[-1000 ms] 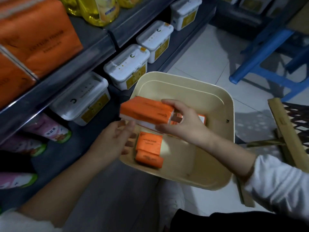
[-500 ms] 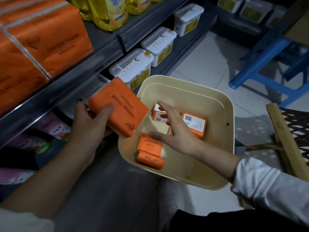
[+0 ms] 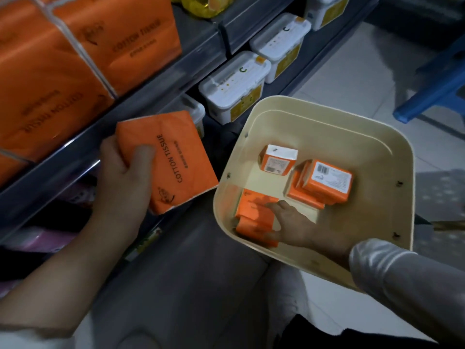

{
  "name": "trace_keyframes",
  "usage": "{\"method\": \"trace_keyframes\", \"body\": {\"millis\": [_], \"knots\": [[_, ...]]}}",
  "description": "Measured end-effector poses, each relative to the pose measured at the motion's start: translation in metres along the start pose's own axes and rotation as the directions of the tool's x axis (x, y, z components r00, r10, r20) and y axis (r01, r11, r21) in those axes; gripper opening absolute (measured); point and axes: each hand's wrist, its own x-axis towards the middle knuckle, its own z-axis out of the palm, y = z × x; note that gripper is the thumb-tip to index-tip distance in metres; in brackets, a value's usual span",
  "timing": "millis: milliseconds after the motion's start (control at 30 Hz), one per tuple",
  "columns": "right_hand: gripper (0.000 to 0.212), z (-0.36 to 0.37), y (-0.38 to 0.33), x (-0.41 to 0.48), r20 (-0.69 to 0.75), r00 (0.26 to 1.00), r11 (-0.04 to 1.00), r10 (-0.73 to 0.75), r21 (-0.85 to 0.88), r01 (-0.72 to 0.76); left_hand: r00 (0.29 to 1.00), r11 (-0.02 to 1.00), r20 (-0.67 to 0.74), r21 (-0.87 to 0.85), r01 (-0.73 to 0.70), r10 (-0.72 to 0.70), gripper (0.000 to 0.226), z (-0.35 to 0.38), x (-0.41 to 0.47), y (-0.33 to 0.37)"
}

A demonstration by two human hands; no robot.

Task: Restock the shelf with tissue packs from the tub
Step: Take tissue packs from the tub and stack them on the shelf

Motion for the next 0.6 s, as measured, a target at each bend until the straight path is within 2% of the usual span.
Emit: {"method": "trace_keyframes", "body": {"millis": [133, 300, 400, 467, 600], "knots": [[0.096, 0.022, 0.001, 0.019, 0.049, 0.999, 0.983, -0.02, -0.18, 0.029, 0.999, 0.996, 0.04, 0.089, -0.016, 0.012, 0.025, -0.004, 0.003, -0.009], [0.074, 0.041, 0.008, 0.027, 0.088, 0.996, 0.938, 0.01, -0.346, 0.021, 0.991, 0.99, 0.129, 0.13, -0.055, 0.038, 0.039, 0.0, 0.001, -0.015], [0.04, 0.044, 0.012, 0.027, 0.104, 0.993, 0.978, 0.062, -0.207, -0.039, 0.988, 0.99, 0.149, 0.132, -0.048, 0.028, 0.039, 0.001, -0.003, -0.016], [0.027, 0.041, 0.011, 0.027, 0.121, 0.989, 0.989, 0.088, -0.132, -0.071, 0.989, 0.99, 0.148, 0.135, -0.039, 0.019, 0.035, 0.001, -0.006, -0.015], [0.044, 0.017, 0.012, 0.022, 0.07, 0.996, 0.996, 0.051, -0.082, -0.045, 0.987, 0.981, 0.162, 0.187, -0.053, 0.022, 0.043, 0.001, -0.008, -0.014]]}}
